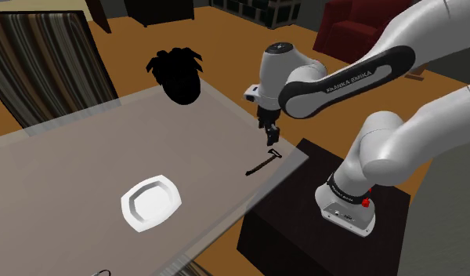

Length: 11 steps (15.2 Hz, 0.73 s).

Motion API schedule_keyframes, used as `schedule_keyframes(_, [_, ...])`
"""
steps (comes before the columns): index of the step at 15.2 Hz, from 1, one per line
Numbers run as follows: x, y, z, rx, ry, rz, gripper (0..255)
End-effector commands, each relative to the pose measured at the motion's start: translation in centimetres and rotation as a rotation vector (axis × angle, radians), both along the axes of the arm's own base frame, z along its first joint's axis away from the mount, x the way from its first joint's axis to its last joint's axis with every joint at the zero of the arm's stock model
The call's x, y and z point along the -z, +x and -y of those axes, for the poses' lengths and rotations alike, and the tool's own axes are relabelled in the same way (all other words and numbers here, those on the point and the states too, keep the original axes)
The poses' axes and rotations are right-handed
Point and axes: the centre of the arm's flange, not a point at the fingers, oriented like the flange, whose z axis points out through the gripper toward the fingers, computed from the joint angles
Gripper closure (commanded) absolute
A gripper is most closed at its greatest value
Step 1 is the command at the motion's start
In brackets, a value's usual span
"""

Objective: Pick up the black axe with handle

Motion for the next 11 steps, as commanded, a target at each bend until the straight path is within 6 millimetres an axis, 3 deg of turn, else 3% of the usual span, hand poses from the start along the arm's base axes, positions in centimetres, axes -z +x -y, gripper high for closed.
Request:
schedule_keyframes(1, [2.6, -0.3, -0.4, -0.091, -0.013, -0.015, 0])
schedule_keyframes(8, [11.8, -1.9, -0.6, -0.391, -0.062, -0.072, 0])
schedule_keyframes(11, [13.5, -2.0, -0.6, -0.413, -0.065, -0.076, 0])
